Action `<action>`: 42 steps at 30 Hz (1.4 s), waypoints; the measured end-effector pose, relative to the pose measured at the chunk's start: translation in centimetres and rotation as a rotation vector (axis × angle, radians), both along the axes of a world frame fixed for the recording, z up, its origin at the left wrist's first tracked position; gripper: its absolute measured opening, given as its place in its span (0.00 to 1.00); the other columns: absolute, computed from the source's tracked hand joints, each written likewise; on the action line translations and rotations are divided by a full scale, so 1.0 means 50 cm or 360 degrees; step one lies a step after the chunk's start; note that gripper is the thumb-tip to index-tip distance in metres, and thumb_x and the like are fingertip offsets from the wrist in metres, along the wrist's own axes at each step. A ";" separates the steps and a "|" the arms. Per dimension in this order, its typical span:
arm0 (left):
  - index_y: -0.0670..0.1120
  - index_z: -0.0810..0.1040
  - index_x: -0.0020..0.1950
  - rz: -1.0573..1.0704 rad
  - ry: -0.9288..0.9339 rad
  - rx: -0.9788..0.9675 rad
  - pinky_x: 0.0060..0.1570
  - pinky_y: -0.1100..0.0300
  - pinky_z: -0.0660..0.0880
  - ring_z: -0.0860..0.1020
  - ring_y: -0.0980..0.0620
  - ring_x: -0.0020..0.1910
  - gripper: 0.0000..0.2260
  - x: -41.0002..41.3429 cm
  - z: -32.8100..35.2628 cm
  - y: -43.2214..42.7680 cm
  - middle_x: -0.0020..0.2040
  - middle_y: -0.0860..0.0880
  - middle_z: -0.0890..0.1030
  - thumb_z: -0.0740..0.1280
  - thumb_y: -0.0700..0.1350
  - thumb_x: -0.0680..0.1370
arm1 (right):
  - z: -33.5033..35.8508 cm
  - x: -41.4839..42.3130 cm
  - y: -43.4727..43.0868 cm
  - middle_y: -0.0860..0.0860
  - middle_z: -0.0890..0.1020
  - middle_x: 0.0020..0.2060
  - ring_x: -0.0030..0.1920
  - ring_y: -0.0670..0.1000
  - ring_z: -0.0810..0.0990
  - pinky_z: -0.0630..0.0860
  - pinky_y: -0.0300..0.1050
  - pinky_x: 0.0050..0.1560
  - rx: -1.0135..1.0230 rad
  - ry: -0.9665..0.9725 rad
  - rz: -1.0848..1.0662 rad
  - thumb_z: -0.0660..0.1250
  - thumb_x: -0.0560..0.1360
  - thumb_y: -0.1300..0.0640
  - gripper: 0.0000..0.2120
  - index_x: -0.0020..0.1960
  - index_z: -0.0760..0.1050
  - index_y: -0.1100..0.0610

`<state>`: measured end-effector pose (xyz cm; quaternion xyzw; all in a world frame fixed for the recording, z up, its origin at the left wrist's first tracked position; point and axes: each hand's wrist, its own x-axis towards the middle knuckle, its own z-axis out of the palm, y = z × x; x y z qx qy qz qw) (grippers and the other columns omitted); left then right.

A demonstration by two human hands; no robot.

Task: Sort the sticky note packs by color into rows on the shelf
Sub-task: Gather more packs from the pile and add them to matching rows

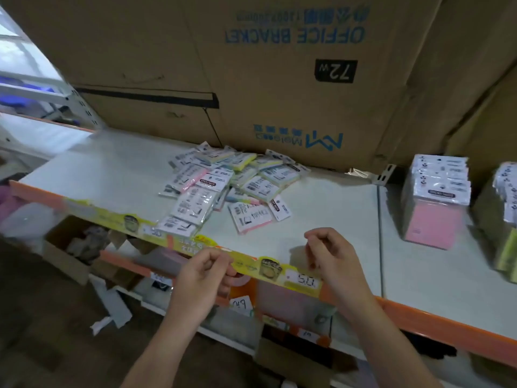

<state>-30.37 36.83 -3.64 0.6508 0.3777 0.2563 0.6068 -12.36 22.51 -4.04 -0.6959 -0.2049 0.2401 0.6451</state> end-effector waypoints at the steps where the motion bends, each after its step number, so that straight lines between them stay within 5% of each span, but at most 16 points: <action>1: 0.42 0.80 0.42 0.0020 0.0017 0.0036 0.30 0.59 0.77 0.80 0.51 0.31 0.09 0.000 0.002 0.013 0.33 0.46 0.82 0.65 0.38 0.80 | 0.000 0.001 0.021 0.46 0.76 0.25 0.28 0.44 0.74 0.72 0.36 0.29 0.0012 0.0008 0.0056 0.62 0.81 0.63 0.07 0.46 0.77 0.59; 6: 0.54 0.81 0.40 0.0099 0.0162 0.0280 0.36 0.64 0.77 0.80 0.57 0.34 0.10 0.011 -0.006 0.085 0.36 0.51 0.83 0.67 0.43 0.79 | 0.006 0.003 0.113 0.45 0.77 0.25 0.28 0.43 0.74 0.72 0.36 0.30 -0.0005 0.0087 0.0225 0.62 0.81 0.64 0.07 0.46 0.77 0.58; 8: 0.55 0.80 0.40 0.0145 0.0264 0.0528 0.39 0.72 0.73 0.80 0.60 0.38 0.08 0.018 -0.005 0.120 0.37 0.53 0.82 0.70 0.43 0.77 | 0.008 -0.001 0.143 0.45 0.77 0.25 0.26 0.43 0.73 0.72 0.34 0.29 -0.0023 0.0121 0.0245 0.62 0.81 0.64 0.08 0.45 0.77 0.58; 10: 0.53 0.81 0.47 0.0151 0.0517 0.0884 0.47 0.69 0.73 0.80 0.54 0.48 0.06 0.025 -0.004 0.164 0.42 0.56 0.81 0.73 0.45 0.73 | 0.006 -0.006 0.170 0.45 0.78 0.25 0.26 0.43 0.73 0.71 0.34 0.29 -0.0048 0.0124 0.0262 0.62 0.81 0.64 0.08 0.44 0.77 0.58; 13: 0.44 0.75 0.66 -0.0011 0.1136 0.1175 0.58 0.48 0.74 0.73 0.42 0.62 0.31 0.037 -0.002 0.229 0.60 0.45 0.77 0.76 0.57 0.69 | -0.003 -0.011 0.205 0.46 0.78 0.25 0.26 0.44 0.73 0.71 0.35 0.29 -0.0066 0.0128 0.0225 0.62 0.81 0.64 0.09 0.43 0.77 0.59; 17: 0.49 0.64 0.73 -0.0192 0.1435 0.1171 0.58 0.48 0.73 0.72 0.41 0.62 0.39 0.035 -0.005 0.287 0.62 0.44 0.76 0.70 0.67 0.68 | -0.011 -0.032 0.264 0.46 0.78 0.27 0.26 0.45 0.73 0.71 0.36 0.30 -0.0110 0.0066 0.0120 0.63 0.81 0.63 0.10 0.41 0.76 0.60; 22: 0.49 0.62 0.74 -0.0302 0.1289 0.1283 0.54 0.52 0.72 0.74 0.44 0.59 0.39 0.018 -0.018 0.314 0.59 0.46 0.77 0.67 0.67 0.69 | -0.013 -0.085 0.364 0.51 0.85 0.34 0.31 0.47 0.82 0.76 0.44 0.35 -0.0511 -0.0049 0.0166 0.66 0.79 0.48 0.14 0.42 0.80 0.57; 25: 0.49 0.63 0.74 -0.0393 0.1169 0.1431 0.53 0.53 0.73 0.74 0.46 0.58 0.39 0.000 -0.031 0.323 0.59 0.47 0.76 0.66 0.67 0.69 | -0.014 -0.098 0.404 0.54 0.85 0.33 0.29 0.49 0.82 0.74 0.39 0.29 -0.0748 -0.0112 0.0104 0.69 0.76 0.41 0.20 0.39 0.78 0.59; 27: 0.47 0.66 0.72 -0.0468 0.1013 0.1442 0.51 0.53 0.72 0.75 0.45 0.55 0.38 -0.013 -0.036 0.335 0.57 0.46 0.77 0.69 0.65 0.69 | -0.016 -0.106 0.412 0.53 0.84 0.31 0.24 0.44 0.79 0.70 0.34 0.23 -0.0798 -0.0110 0.0035 0.72 0.74 0.42 0.19 0.39 0.76 0.58; 31: 0.49 0.61 0.74 -0.0639 0.0875 0.1364 0.54 0.55 0.71 0.72 0.47 0.57 0.39 -0.028 -0.033 0.344 0.59 0.48 0.75 0.69 0.64 0.69 | -0.014 -0.119 0.409 0.48 0.82 0.36 0.30 0.39 0.79 0.71 0.32 0.29 -0.0745 -0.0172 -0.0103 0.72 0.74 0.44 0.12 0.43 0.76 0.53; 37: 0.50 0.57 0.76 -0.0639 0.0740 0.1077 0.56 0.56 0.69 0.69 0.49 0.60 0.42 -0.060 -0.022 0.357 0.61 0.49 0.74 0.71 0.62 0.69 | -0.001 -0.095 0.354 0.49 0.81 0.42 0.42 0.50 0.80 0.69 0.40 0.35 -0.0737 -0.0144 -0.0307 0.67 0.79 0.50 0.09 0.53 0.74 0.56; 42: 0.50 0.61 0.75 -0.0532 0.0649 0.0977 0.55 0.51 0.77 0.74 0.48 0.58 0.38 -0.073 0.001 0.365 0.58 0.50 0.72 0.71 0.59 0.69 | -0.008 -0.082 0.314 0.45 0.81 0.39 0.39 0.43 0.79 0.69 0.34 0.31 -0.0804 -0.0242 -0.0325 0.68 0.78 0.50 0.08 0.42 0.72 0.48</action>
